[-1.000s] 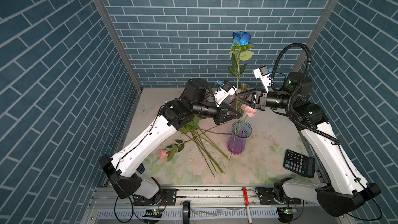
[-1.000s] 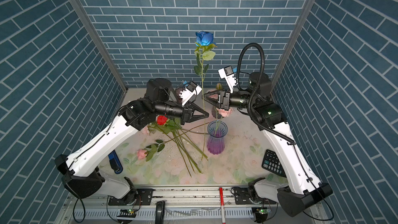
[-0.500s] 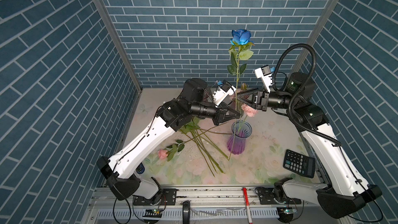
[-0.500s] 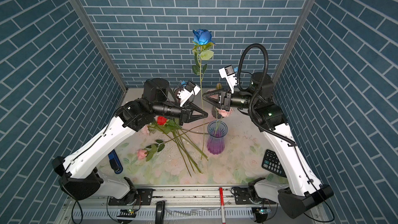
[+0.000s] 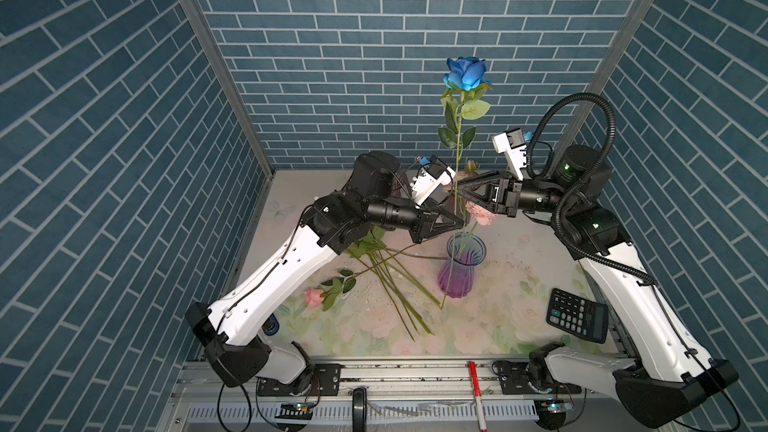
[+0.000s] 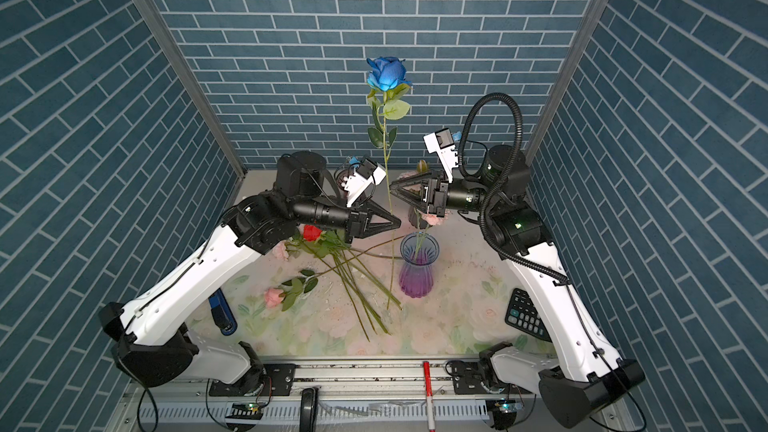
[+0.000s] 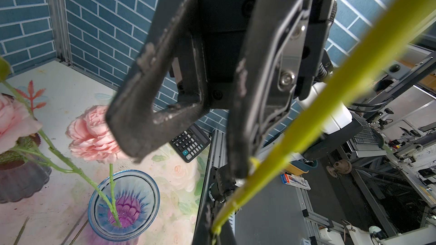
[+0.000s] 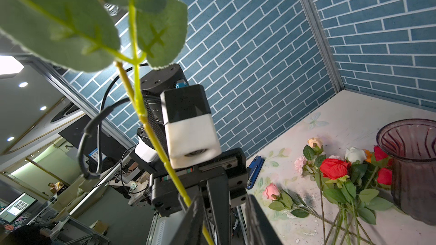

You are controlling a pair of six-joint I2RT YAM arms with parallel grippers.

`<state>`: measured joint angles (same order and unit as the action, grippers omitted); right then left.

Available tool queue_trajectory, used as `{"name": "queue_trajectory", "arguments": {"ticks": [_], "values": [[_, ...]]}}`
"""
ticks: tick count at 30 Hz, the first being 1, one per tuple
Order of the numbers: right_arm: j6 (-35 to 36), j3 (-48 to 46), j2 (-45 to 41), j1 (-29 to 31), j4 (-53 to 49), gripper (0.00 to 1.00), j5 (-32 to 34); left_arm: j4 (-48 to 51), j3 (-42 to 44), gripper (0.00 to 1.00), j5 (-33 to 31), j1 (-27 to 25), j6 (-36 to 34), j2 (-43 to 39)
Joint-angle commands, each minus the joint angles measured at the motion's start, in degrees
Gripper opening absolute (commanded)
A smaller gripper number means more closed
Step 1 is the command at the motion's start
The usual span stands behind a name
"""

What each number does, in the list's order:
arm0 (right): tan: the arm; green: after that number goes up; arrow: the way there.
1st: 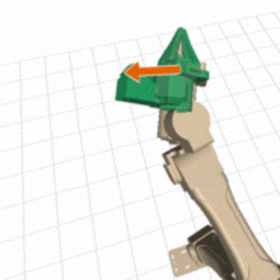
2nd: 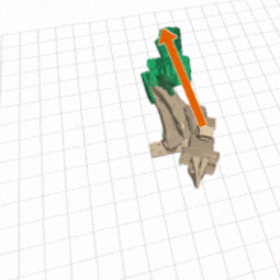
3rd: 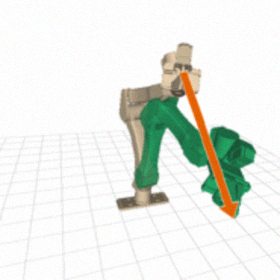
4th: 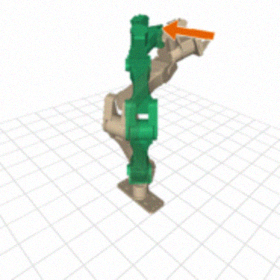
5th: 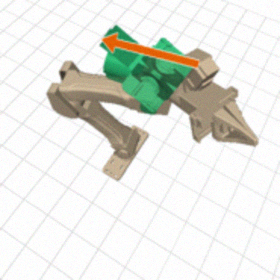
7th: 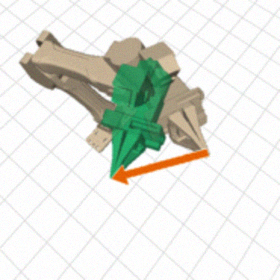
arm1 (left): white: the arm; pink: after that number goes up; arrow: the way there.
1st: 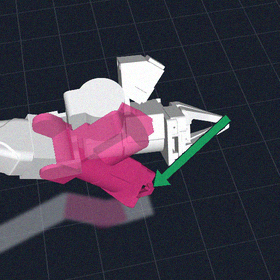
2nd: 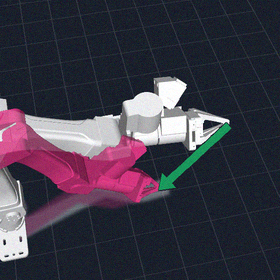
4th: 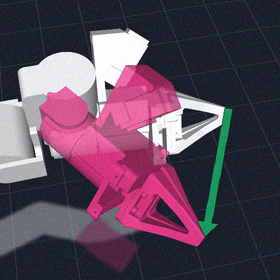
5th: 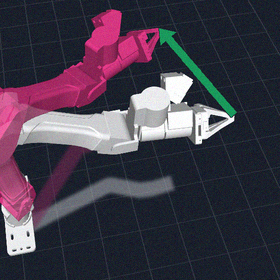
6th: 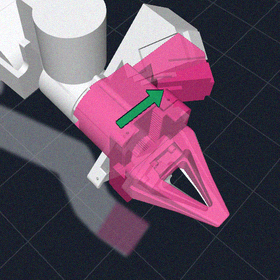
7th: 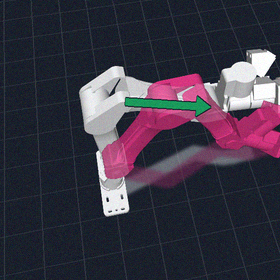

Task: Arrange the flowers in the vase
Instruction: 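Close the right gripper on the blue rose stem below the left gripper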

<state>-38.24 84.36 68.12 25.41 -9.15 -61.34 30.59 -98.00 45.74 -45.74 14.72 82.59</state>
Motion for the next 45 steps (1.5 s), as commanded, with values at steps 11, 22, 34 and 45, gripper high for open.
{"name": "queue_trajectory", "arguments": {"ticks": [11, 22, 34, 45], "values": [[-3.07, 0.90, -2.64, -1.33, 5.19, 0.33, -4.36, -0.02, 1.18, 0.00, -1.79, 0.30, 1.01, 0.05], [0.90, 1.80, -0.24, -0.33, -2.14, 0.30, -1.79, 0.17, 0.96, 0.00, -1.05, 0.25, 1.01, 0.95], [6.69, 4.59, 1.91, 1.56, -10.34, 0.25, 1.22, 0.26, 0.09, 0.00, 0.25, 0.03, 1.21, 2.27], [8.60, 7.27, 2.55, 1.57, -14.34, 0.00, 5.09, 0.34, 0.47, 0.00, 0.06, -0.14, 0.93, 2.16]]}}
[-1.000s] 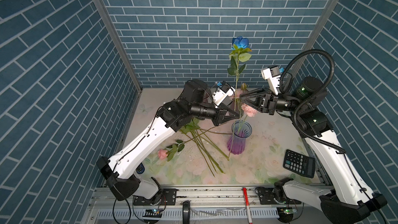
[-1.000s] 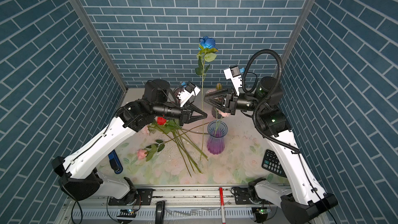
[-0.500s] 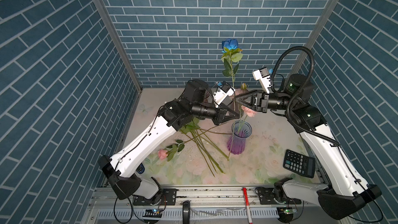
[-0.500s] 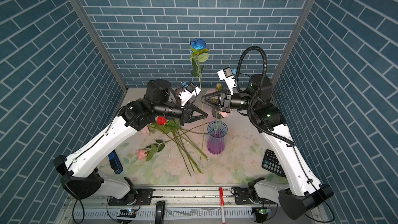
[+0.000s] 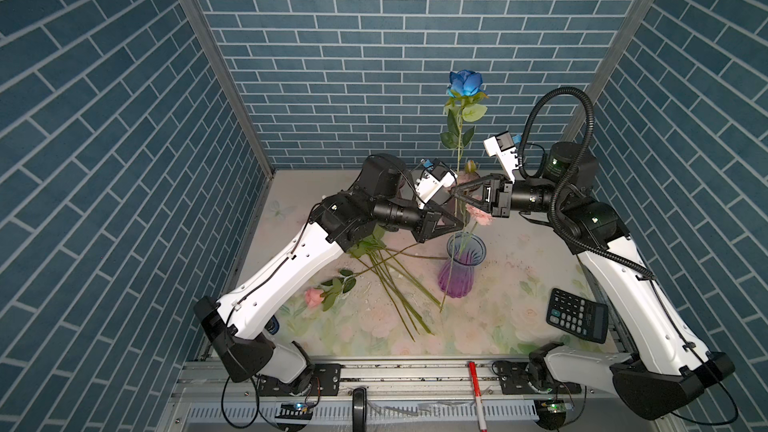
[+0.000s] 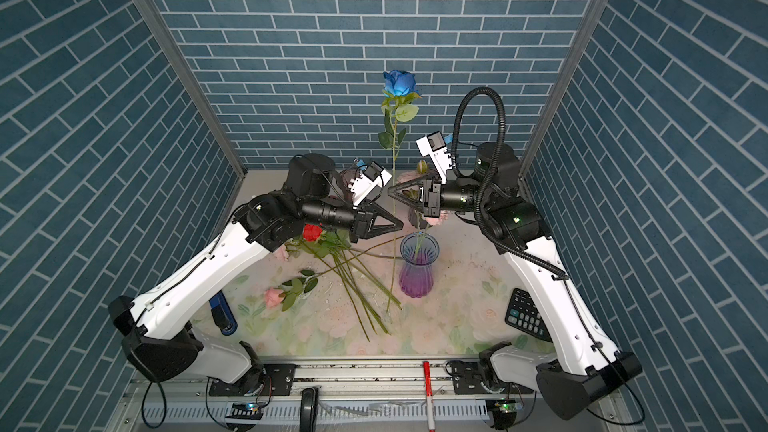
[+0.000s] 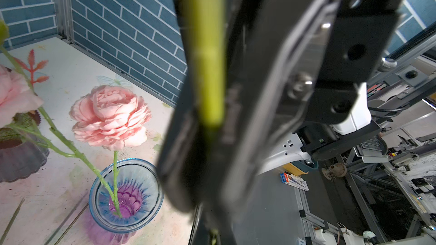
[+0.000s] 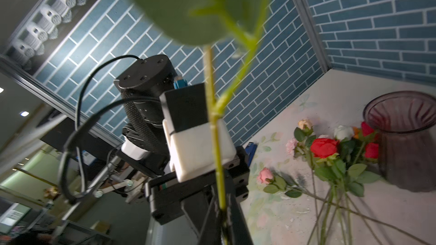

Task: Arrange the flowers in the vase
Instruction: 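Close the right gripper on the blue rose stem below the left gripper, then open the left gripper and draw back while the right gripper lifts the blue rose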

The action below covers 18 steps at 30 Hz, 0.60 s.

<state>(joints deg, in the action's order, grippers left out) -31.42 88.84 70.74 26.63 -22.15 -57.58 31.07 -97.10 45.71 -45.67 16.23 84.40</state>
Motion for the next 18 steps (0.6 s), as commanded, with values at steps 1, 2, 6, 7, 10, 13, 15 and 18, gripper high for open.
{"name": "queue_trajectory", "arguments": {"ticks": [1, 2, 6, 7, 10, 13, 15, 18], "values": [[2.12, 3.05, -0.16, 0.35, -1.76, 0.00, 1.86, -0.07, -0.46, 0.00, 0.06, -0.21, -0.56, 0.36], [2.47, 3.31, -0.24, 0.35, -2.19, 0.00, 2.24, 0.01, -0.46, 0.00, 0.01, -0.23, -0.63, 0.33], [4.82, 4.19, -1.30, 0.35, -4.18, 0.00, 5.26, -0.57, 0.84, 0.54, -3.20, -0.06, -0.42, -1.07], [5.92, 4.38, -1.82, 0.28, -5.28, 0.00, 6.82, -1.39, 1.74, 0.64, -4.32, 0.20, -0.05, -1.81], [10.03, 4.52, -4.67, 0.35, -7.46, 0.00, 14.34, -5.98, 5.82, 0.77, -6.98, 2.39, 3.06, -4.85], [12.34, 4.68, -7.56, 0.34, -6.30, 0.00, 20.47, -10.37, 10.01, 0.79, -7.90, 6.05, 7.32, -7.69], [14.31, 5.41, -9.13, 0.35, -4.69, 0.00, 23.96, -11.10, 11.83, 0.79, -10.38, 8.08, 9.00, -9.12], [17.68, 7.80, -9.40, 0.34, -4.63, 0.00, 28.92, -7.89, 12.68, 0.74, -16.84, 9.32, 8.78, -10.34]]}}
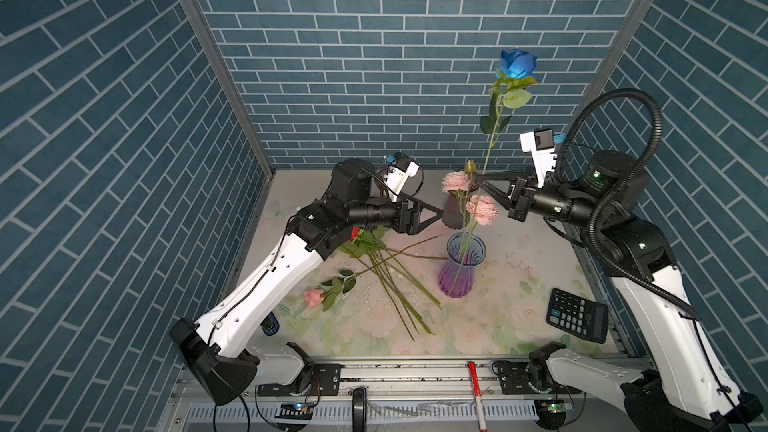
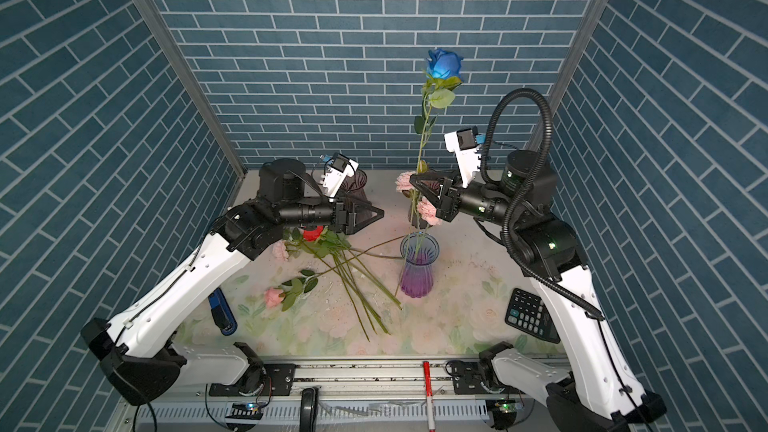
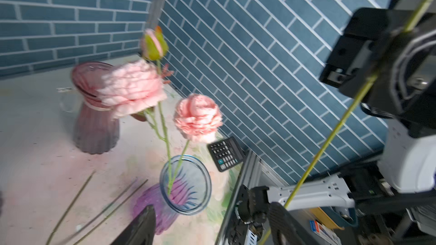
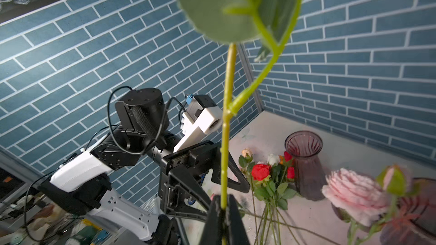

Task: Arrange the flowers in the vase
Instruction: 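Open the left gripper and draw back while the right gripper lifts the blue rose, then lower the blue rose into the blue-purple vase with the right gripper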

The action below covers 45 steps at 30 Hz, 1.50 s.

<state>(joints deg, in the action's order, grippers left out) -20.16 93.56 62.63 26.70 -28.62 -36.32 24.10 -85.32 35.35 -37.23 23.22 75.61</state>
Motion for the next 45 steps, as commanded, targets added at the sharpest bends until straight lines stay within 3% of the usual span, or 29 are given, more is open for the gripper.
{"name": "queue_trajectory", "arguments": {"ticks": [1, 5, 12, 22, 33, 40, 45], "values": [[7.65, 3.78, -1.08, 0.24, 1.55, 0.00, 8.55, 0.08, 1.10, 0.74, -8.06, 1.07, 1.56, -1.84], [10.65, 4.67, -0.34, 0.28, 1.93, 0.00, 10.81, 1.29, 2.42, 0.74, -10.94, 1.61, 1.74, -2.86], [12.05, 3.68, 0.95, 0.24, 3.35, 0.00, 11.70, 2.09, 2.18, 0.71, -10.68, 1.98, 1.45, -2.68], [20.14, -6.00, -1.88, 0.28, 4.80, 0.00, 10.69, 1.79, 2.52, 0.70, -10.24, 1.96, 1.64, -2.25], [19.48, -22.14, -10.94, 0.28, 11.87, 0.00, 15.56, 1.65, 2.99, 0.70, -10.13, 1.98, 1.99, -2.09], [26.31, -17.56, -6.08, 1.06, 3.82, 0.00, 5.68, 0.95, 3.14, 0.70, -9.95, 1.99, 2.86, -1.92], [26.39, -12.43, -0.41, 2.31, -3.70, 0.00, 7.13, 1.43, 3.29, 0.70, -10.23, 1.99, 2.90, -2.40]]}}
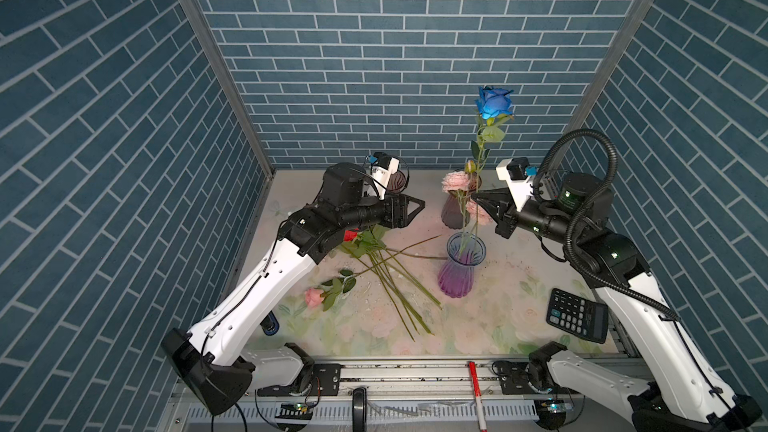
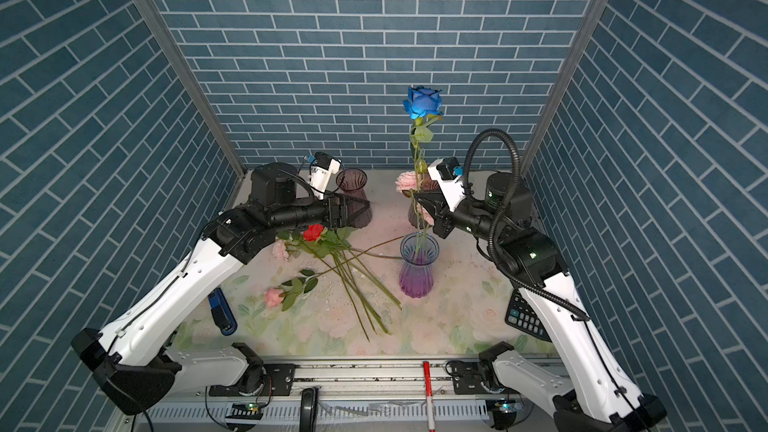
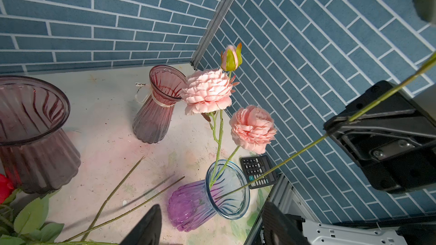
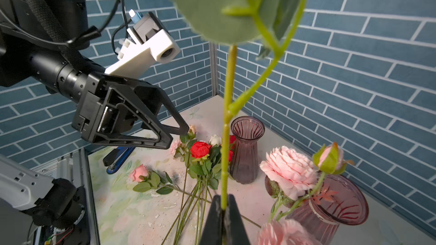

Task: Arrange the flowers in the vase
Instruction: 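Lower the blue rose into the blue-purple vase with the right gripper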

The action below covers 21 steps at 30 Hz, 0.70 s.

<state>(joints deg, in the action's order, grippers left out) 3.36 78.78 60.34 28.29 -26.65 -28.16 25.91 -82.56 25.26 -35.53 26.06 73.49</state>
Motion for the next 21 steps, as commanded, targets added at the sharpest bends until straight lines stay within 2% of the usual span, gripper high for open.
{"name": "queue_trajectory", "arguments": {"ticks": [1, 6, 7, 8, 11, 12, 14, 17, 21], "values": [[2.55, 2.42, 2.23, 0.79, -5.79, 0.00, -0.76, -0.12, 0.56, 0.70, -0.33, 0.28, -0.05, -0.44], [1.31, 0.58, 2.04, 0.87, -4.84, 0.00, -1.30, -0.01, 1.44, 0.70, -0.75, 0.28, -0.15, -1.07], [1.30, 0.82, 2.43, 0.95, -5.65, 0.05, -1.99, -0.07, 1.53, 0.70, -0.71, 0.28, -0.14, -1.01], [1.39, 1.22, 2.88, 1.01, -6.80, 0.13, -2.56, -0.20, 1.62, 0.70, -0.68, 0.28, -0.19, -0.95], [1.39, 2.57, 3.47, 1.03, -9.70, 0.51, -2.34, -0.64, 1.62, 0.70, -0.46, 0.23, 0.04, -0.73], [1.39, 2.84, 3.27, 1.06, -10.13, 0.59, -1.53, -0.77, 1.55, 0.70, -0.37, 0.28, 0.12, -0.59], [1.63, 3.11, 2.63, 1.06, -10.74, 0.68, 0.10, -0.77, 1.40, 0.70, -0.21, 0.28, 0.12, -0.39], [2.59, 3.13, 1.28, 1.06, -10.89, 0.72, 2.14, -0.69, 1.44, 0.70, -0.20, 0.28, 0.00, -0.46], [2.89, 3.00, -0.16, 1.04, -10.54, 0.73, 4.01, -0.77, 1.79, 0.71, -0.20, 0.28, 0.12, -0.71]]}}
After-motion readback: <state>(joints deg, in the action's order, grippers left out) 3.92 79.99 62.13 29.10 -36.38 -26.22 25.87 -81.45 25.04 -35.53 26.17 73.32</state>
